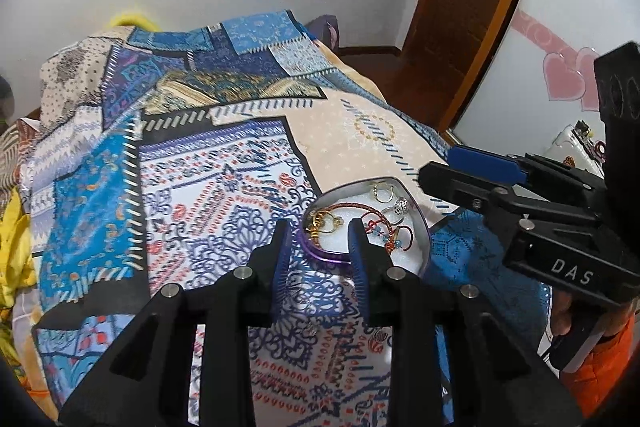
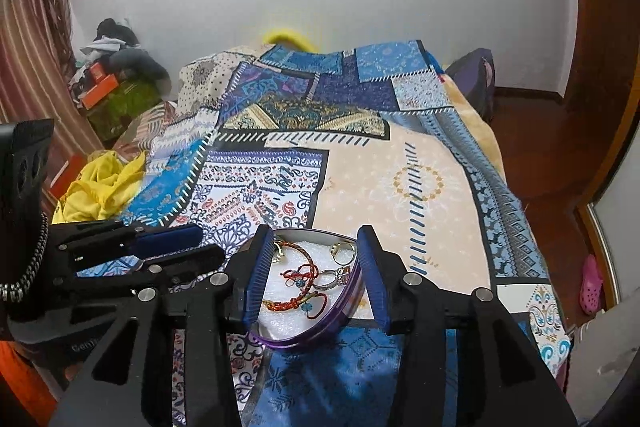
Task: Organize jewelry
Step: 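Move the right gripper back to the quilt toward the silver charm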
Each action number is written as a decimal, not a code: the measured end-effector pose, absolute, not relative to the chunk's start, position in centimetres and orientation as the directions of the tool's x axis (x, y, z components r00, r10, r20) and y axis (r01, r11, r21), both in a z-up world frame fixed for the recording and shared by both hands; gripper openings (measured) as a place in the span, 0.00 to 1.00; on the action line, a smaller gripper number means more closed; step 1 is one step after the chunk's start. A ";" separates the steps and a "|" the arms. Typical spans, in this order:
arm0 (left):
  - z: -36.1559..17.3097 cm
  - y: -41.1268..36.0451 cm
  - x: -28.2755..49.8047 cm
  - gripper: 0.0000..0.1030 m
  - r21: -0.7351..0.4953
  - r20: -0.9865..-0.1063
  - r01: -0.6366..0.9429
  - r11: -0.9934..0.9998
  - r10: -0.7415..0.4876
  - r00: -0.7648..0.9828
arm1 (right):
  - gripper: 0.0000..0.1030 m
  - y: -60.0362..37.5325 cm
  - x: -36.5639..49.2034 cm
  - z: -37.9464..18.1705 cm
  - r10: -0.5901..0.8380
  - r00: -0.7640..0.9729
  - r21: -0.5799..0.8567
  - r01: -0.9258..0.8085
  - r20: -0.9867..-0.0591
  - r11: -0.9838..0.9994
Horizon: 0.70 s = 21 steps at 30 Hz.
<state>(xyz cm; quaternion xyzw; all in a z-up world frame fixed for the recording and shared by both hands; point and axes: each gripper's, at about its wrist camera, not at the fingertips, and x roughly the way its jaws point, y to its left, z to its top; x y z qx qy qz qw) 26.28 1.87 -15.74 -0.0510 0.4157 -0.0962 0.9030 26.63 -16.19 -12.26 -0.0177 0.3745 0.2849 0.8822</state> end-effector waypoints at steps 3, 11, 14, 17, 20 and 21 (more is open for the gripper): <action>-14.8 2.5 25.3 0.32 -0.170 -0.726 0.116 0.979 -0.204 0.656 | 0.38 -16.2 25.9 -11.6 0.482 0.577 0.164 -0.515 -0.659 0.842; -12.8 3.8 22.9 0.36 -0.165 -0.699 0.089 0.982 -0.180 0.692 | 0.39 -16.0 24.1 -10.7 0.481 0.600 0.146 -0.519 -0.639 0.842; -12.5 4.2 21.8 0.38 -0.151 -0.695 0.081 0.985 -0.164 0.700 | 0.39 -15.9 23.3 -10.8 0.480 0.601 0.144 -0.520 -0.639 0.842; -12.6 4.5 20.9 0.38 -0.138 -0.697 0.077 0.987 -0.152 0.701 | 0.39 -15.6 22.7 -11.3 0.482 0.590 0.147 -0.524 -0.648 0.839; -13.0 5.0 20.1 0.41 -0.122 -0.704 0.068 0.990 -0.135 0.698 | 0.39 -15.2 22.1 -12.3 0.481 0.570 0.153 -0.527 -0.666 0.836; -13.2 5.2 19.9 0.42 -0.120 -0.707 0.065 0.991 -0.131 0.695 | 0.39 -15.0 21.9 -12.5 0.483 0.561 0.156 -0.530 -0.672 0.833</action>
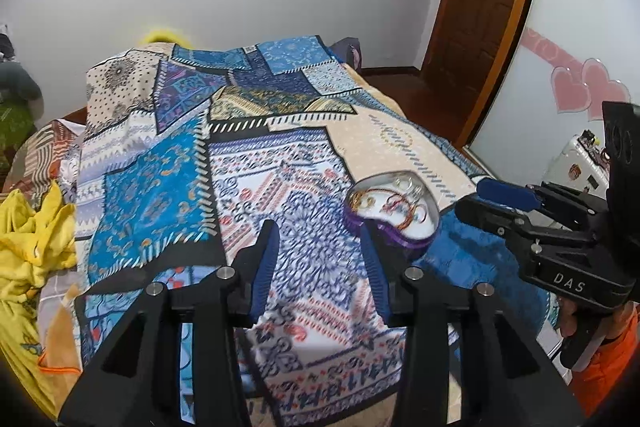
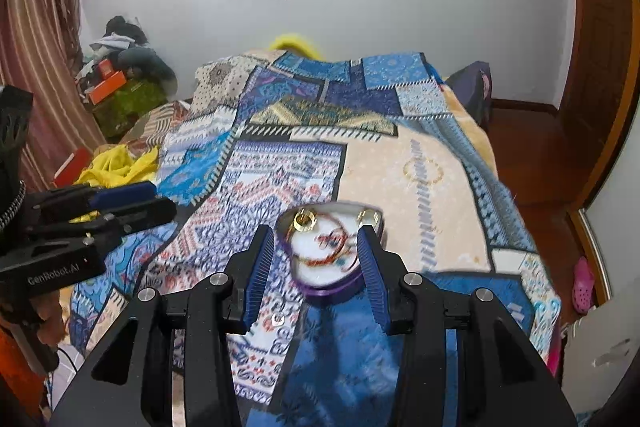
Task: Organize jewelry
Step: 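Move the right gripper back to the quilt toward the silver charm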
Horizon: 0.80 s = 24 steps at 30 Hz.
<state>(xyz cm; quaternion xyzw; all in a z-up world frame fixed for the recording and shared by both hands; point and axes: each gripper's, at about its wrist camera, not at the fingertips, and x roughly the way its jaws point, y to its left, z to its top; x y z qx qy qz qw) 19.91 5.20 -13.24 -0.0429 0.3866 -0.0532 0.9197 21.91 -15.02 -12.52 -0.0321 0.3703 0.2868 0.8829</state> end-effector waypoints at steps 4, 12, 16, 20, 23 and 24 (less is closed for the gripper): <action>-14.4 6.0 19.0 0.43 -0.124 -0.726 0.052 0.991 -0.126 0.676 | 0.39 -14.3 21.1 -14.4 0.475 0.525 0.154 -0.540 -0.706 0.827; -17.4 6.9 17.5 0.43 -0.138 -0.773 0.043 0.989 -0.135 0.620 | 0.38 -12.7 20.1 -18.0 0.436 0.466 0.118 -0.568 -0.770 0.815; -18.1 6.5 17.3 0.43 -0.136 -0.779 0.057 0.989 -0.143 0.611 | 0.37 -12.1 19.8 -19.0 0.416 0.457 0.087 -0.585 -0.786 0.806; -18.7 5.8 17.6 0.43 -0.150 -0.785 0.084 0.985 -0.171 0.595 | 0.25 -11.7 19.6 -19.5 0.407 0.458 0.058 -0.605 -0.791 0.794; -19.2 5.3 18.3 0.42 -0.166 -0.797 0.098 0.981 -0.192 0.573 | 0.14 -11.6 19.5 -19.7 0.407 0.459 0.045 -0.619 -0.790 0.784; -19.3 5.1 18.4 0.42 -0.170 -0.798 0.102 0.980 -0.197 0.569 | 0.12 -11.7 19.6 -19.7 0.412 0.457 0.050 -0.620 -0.789 0.783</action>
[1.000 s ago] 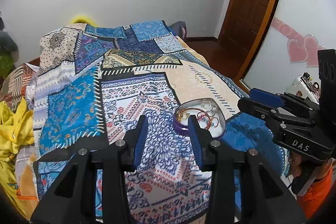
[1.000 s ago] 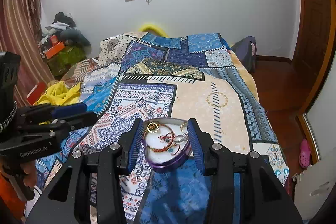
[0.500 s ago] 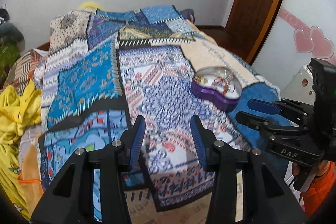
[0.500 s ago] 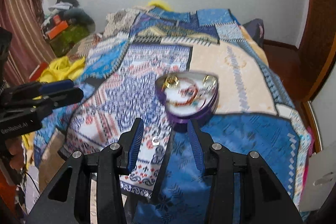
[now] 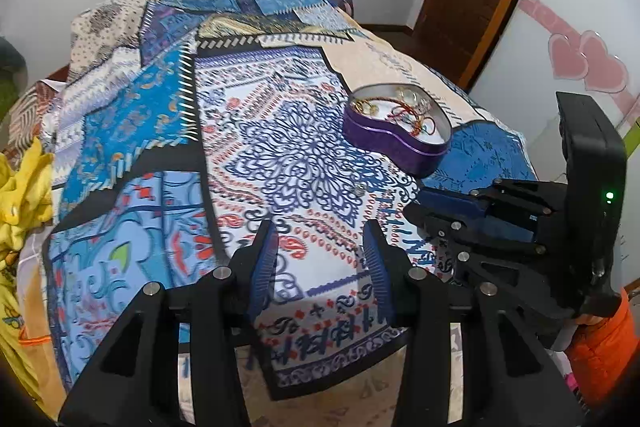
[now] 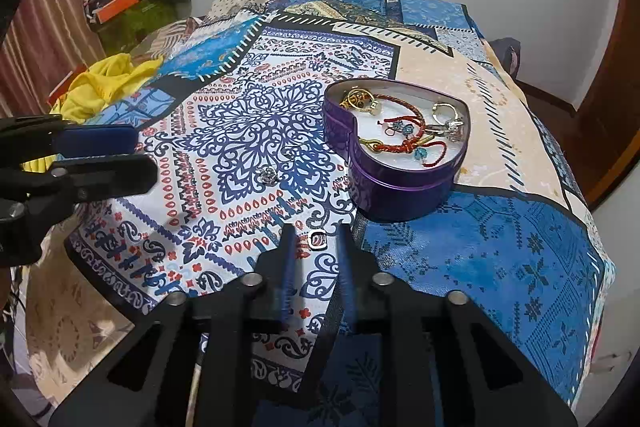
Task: Organize jewelry
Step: 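Move the right gripper back to the quilt toward the silver charm, then grasp the small silver charm on the quilt with the left gripper, then lower the silver charm into the heart tin and open the left gripper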
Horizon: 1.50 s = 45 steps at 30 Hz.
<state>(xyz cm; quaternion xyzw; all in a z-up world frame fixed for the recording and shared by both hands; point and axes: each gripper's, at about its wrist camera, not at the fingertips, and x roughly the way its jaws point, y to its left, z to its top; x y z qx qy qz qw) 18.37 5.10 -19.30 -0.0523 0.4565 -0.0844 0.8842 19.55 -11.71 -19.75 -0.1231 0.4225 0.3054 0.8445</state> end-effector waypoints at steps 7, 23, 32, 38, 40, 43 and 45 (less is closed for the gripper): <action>-20.2 3.4 20.1 0.35 -0.166 -0.814 0.140 0.976 -0.216 0.539 | 0.08 -12.9 19.6 -19.4 0.434 0.463 0.085 -0.602 -0.773 0.794; -22.4 1.0 23.8 0.17 -0.126 -0.850 0.159 0.979 -0.190 0.492 | 0.08 -16.7 21.3 -17.7 0.453 0.522 0.150 -0.522 -0.723 0.840; -21.6 1.0 22.7 0.12 -0.102 -0.838 0.158 0.982 -0.170 0.519 | 0.08 -16.9 21.4 -17.1 0.459 0.537 0.154 -0.517 -0.708 0.842; -19.5 1.3 21.9 0.12 -0.114 -0.808 0.154 0.981 -0.182 0.560 | 0.08 -17.0 21.3 -15.9 0.465 0.561 0.150 -0.516 -0.685 0.843; -18.7 1.4 21.9 0.12 -0.118 -0.796 0.153 0.981 -0.186 0.576 | 0.08 -17.0 21.3 -15.5 0.468 0.570 0.150 -0.515 -0.676 0.844; -17.4 1.4 21.6 0.12 -0.126 -0.773 0.152 0.980 -0.193 0.604 | 0.08 -17.0 21.3 -14.8 0.472 0.581 0.149 -0.516 -0.663 0.844; -16.5 1.4 21.6 0.12 -0.129 -0.758 0.155 0.979 -0.198 0.622 | 0.08 -17.0 21.3 -14.4 0.474 0.588 0.146 -0.517 -0.655 0.843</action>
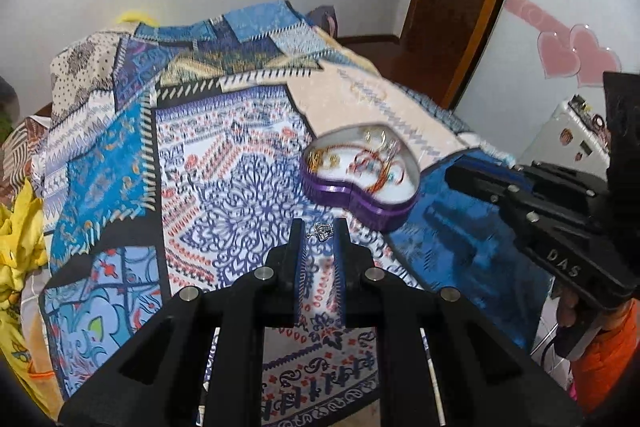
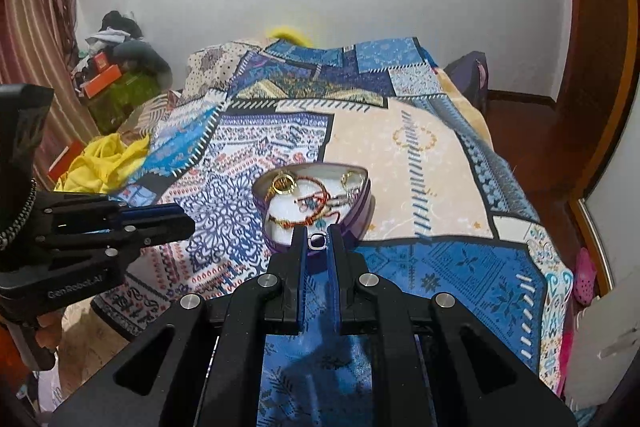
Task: Organize jewelry
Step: 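Lower the silver charm into the heart tin and open the left gripper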
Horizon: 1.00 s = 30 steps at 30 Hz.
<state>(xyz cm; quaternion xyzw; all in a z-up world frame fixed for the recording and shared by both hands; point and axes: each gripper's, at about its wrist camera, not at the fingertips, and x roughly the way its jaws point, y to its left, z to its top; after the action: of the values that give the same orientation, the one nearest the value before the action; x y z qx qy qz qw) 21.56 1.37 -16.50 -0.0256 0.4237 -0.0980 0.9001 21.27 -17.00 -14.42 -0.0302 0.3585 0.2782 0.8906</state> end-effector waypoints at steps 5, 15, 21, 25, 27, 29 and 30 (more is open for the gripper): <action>-14.8 1.2 21.6 0.12 -0.137 -0.726 0.164 0.977 -0.212 0.654 | 0.08 -16.9 21.4 -13.3 0.482 0.607 0.140 -0.522 -0.632 0.841; -12.9 0.6 22.4 0.12 -0.154 -0.682 0.178 0.972 -0.235 0.693 | 0.08 -16.8 22.0 -11.4 0.502 0.641 0.140 -0.529 -0.580 0.837; -13.0 0.4 23.5 0.12 -0.168 -0.673 0.183 0.969 -0.248 0.697 | 0.08 -16.6 22.6 -10.9 0.508 0.654 0.133 -0.534 -0.561 0.835; -13.4 0.5 24.5 0.12 -0.185 -0.674 0.185 0.965 -0.262 0.691 | 0.08 -16.4 23.3 -11.6 0.506 0.645 0.134 -0.535 -0.573 0.834; -13.7 0.5 25.0 0.12 -0.196 -0.677 0.186 0.963 -0.270 0.684 | 0.08 -16.3 23.6 -12.1 0.504 0.636 0.138 -0.534 -0.585 0.834; -14.1 0.5 25.6 0.12 -0.203 -0.683 0.187 0.961 -0.276 0.676 | 0.08 -16.1 24.0 -12.9 0.503 0.623 0.146 -0.533 -0.599 0.834; -14.3 0.5 25.9 0.12 -0.205 -0.686 0.187 0.961 -0.277 0.673 | 0.08 -16.0 24.2 -13.2 0.503 0.616 0.150 -0.533 -0.607 0.833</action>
<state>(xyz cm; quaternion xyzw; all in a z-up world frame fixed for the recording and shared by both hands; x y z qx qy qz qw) 25.87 0.45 -14.32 -0.0585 0.3840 -0.1271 0.9127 24.22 -16.03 -13.25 -0.0227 0.3305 0.2880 0.8985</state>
